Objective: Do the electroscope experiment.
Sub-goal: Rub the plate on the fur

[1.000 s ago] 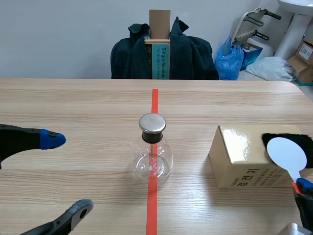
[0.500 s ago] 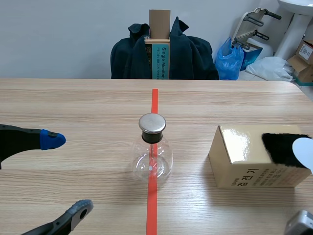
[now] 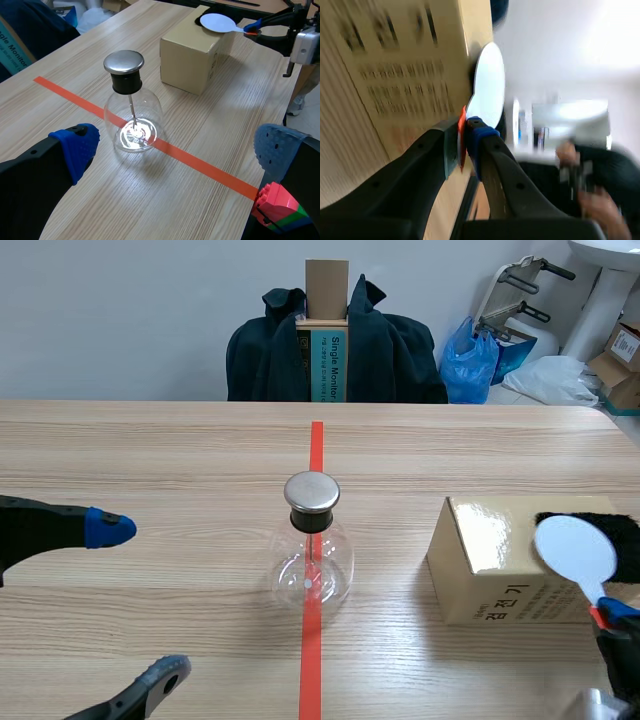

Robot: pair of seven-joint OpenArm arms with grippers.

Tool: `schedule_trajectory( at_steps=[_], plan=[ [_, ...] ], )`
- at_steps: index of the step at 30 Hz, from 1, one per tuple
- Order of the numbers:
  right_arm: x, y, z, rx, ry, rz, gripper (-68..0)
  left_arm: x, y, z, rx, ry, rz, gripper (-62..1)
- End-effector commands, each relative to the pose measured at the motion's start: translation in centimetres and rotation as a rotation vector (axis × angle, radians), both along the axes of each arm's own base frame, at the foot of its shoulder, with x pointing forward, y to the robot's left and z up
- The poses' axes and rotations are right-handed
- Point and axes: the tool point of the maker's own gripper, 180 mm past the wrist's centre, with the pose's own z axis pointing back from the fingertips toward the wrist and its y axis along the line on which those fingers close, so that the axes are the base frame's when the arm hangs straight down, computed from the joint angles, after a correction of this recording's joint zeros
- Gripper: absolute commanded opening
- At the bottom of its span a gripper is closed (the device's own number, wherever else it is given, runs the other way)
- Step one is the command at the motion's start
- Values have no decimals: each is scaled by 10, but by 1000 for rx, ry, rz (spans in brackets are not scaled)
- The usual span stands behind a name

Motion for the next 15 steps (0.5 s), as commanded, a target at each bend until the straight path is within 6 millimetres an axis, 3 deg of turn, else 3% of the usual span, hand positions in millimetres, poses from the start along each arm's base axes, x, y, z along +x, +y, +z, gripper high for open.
schedule_trajectory(
  at_steps=[1, 2, 6, 10, 15],
  plan=[
    [9, -23, 8, -23, -21, -95, -667, 1, -4, 5, -31, -11, 1, 14],
    [9, -24, 8, -25, -18, -93, -667, 1, -4, 5, -31, -11, 1, 14],
    [6, 8, 6, 10, -12, 63, -667, 1, -4, 5, -31, -11, 1, 14],
    [10, -23, 5, -23, -2, -93, -667, 1, -4, 5, -31, -11, 1, 14],
    [10, 8, 8, 8, -19, 67, -667, 1, -4, 6, -32, -11, 2, 14]
  ],
)
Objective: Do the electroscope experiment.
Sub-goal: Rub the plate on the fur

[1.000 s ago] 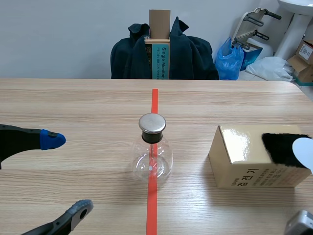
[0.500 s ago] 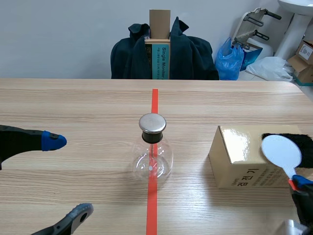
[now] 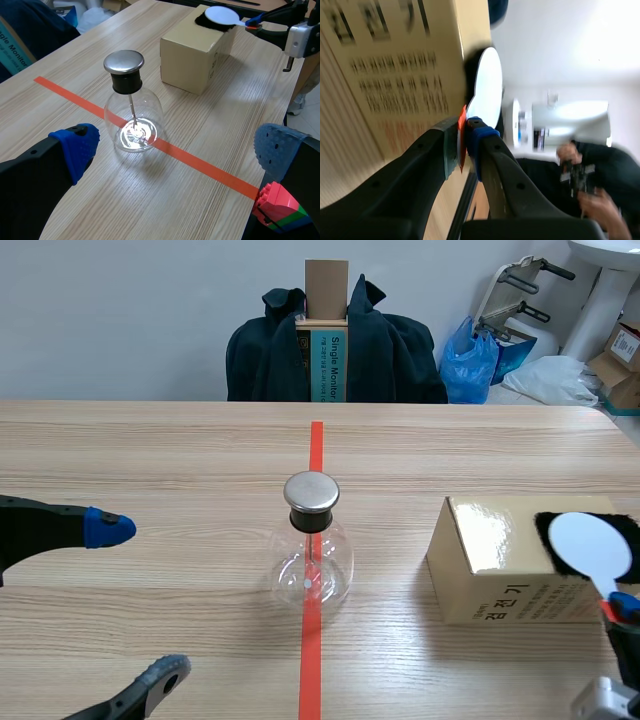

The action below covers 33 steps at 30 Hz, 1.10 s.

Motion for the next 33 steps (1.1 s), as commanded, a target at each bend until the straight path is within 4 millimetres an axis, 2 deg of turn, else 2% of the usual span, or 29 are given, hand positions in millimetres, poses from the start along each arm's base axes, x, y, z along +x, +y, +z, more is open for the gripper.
schedule_trajectory(
  at_steps=[1, 3, 4, 8, 9, 12, 16, 21, 26, 33],
  plan=[
    [8, -8, 6, 1, -26, -56, -667, 1, -4, 6, -32, -11, 2, 14],
    [10, -32, 5, -21, -18, -183, -667, 1, -4, 6, -32, -12, 2, 14],
    [10, -35, 5, -25, -13, -191, -667, 1, -4, 6, -32, -12, 2, 14],
    [10, -5, 8, -3, -27, -34, -667, 1, -4, 6, -32, -11, 2, 14],
    [11, -9, 8, -5, -30, -57, -667, 1, -4, 6, -32, -11, 2, 14],
    [12, -36, 4, -28, -6, -194, -667, 1, -4, 6, -32, -12, 2, 14],
    [13, -15, 7, -11, -15, -78, -667, 1, -4, 6, -32, -12, 2, 14],
    [13, -38, 5, -30, -2, -204, -667, 1, -4, 6, -32, -12, 2, 14],
    [14, -20, 8, -19, -18, -107, -667, 1, -4, 6, -32, -12, 2, 14],
    [14, -17, 8, -15, -20, -90, -667, 1, -4, 6, -32, -12, 2, 14]
  ],
)
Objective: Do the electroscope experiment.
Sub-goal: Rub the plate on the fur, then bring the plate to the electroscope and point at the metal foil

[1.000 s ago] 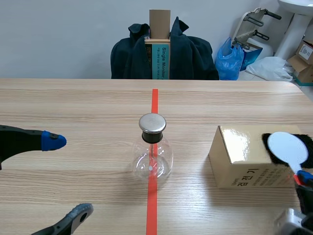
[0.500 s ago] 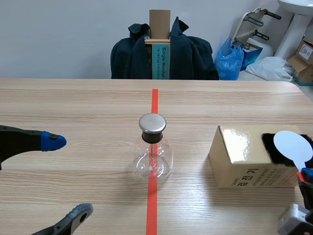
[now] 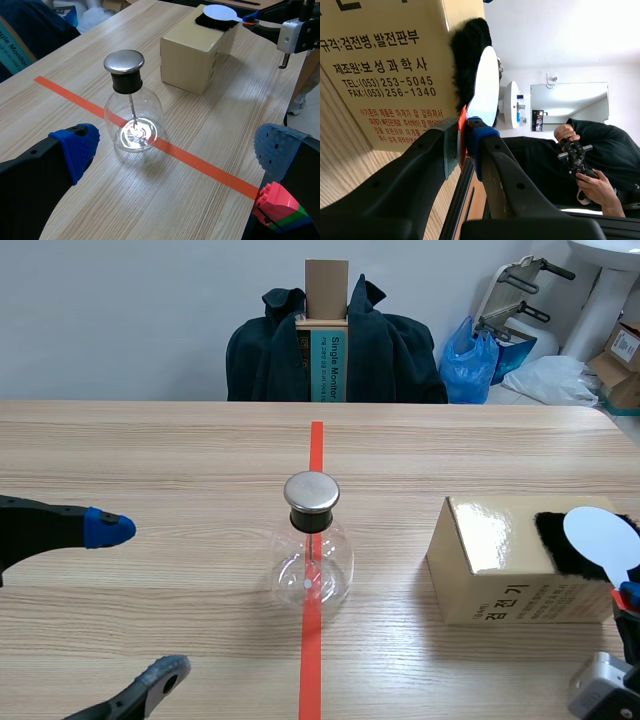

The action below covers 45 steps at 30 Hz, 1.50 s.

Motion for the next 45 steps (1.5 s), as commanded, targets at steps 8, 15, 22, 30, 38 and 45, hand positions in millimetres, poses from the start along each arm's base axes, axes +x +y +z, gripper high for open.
schedule_trajectory(
  at_steps=[8, 15, 22, 30, 38, 45],
  plan=[
    [13, -16, 30, -22, -86, -16, -667, 1, -4, 6, -32, -11, 2, 14],
    [28, -45, 90, -74, -238, -61, -667, 1, -3, 6, -31, -11, 2, 14],
    [36, -61, 156, -94, -417, -106, -667, 1, -3, 5, -31, -11, 2, 14],
    [36, -65, 218, -44, -583, -129, -667, 3, 2, -8, 28, 22, 12, -96],
    [35, -54, 252, 17, -662, -104, -667, 34, 27, -44, 156, 65, 51, -591],
    [34, -41, 264, 12, -699, -56, -667, 60, 27, -70, 79, 86, 48, -591]
  ],
)
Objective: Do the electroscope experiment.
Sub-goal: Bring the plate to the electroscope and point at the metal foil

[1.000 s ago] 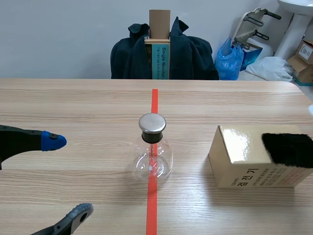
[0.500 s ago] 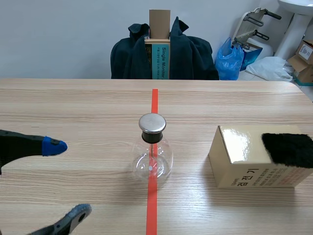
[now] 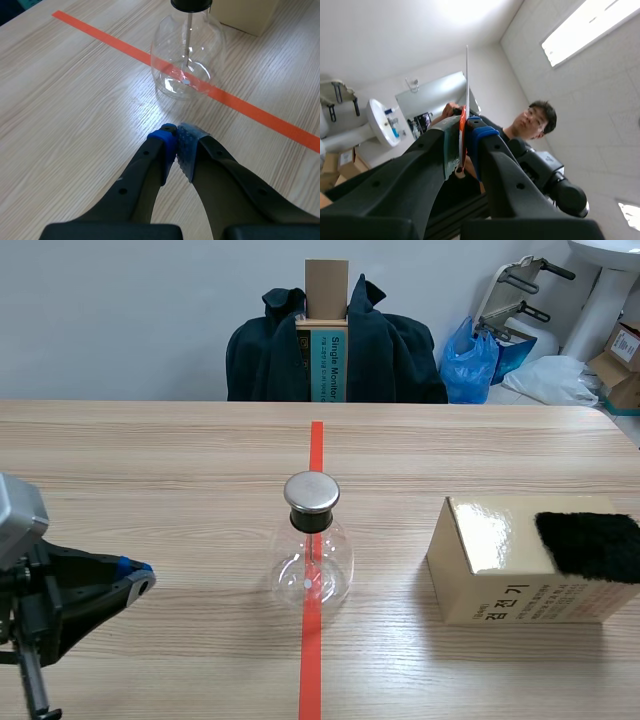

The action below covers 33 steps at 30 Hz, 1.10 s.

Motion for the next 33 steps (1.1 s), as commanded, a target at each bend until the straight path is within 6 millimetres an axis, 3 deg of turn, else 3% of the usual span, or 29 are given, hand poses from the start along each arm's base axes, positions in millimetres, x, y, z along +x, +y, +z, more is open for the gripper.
schedule_trajectory(
  at_steps=[1, 8, 15, 20, 26, 33],
  plan=[
    [0, 4, 10, -22, -35, 17, -667, 4, -16, 4, -68, -9, -13, -590],
    [14, 27, 4, -11, -31, 66, -667, 23, -51, -27, -140, 44, -23, -591],
    [44, 80, -13, 18, 12, 132, -667, 54, -64, -43, -133, 19, 57, -590],
    [58, 130, -39, 28, 126, 227, -667, 61, -63, -45, -138, -3, 71, -591],
    [56, 183, -65, 17, 221, 342, -667, 61, -62, -46, -144, -4, 76, -591],
    [44, 217, -121, -70, 353, 419, -667, 61, -64, -45, -152, -7, 76, -591]
  ],
)
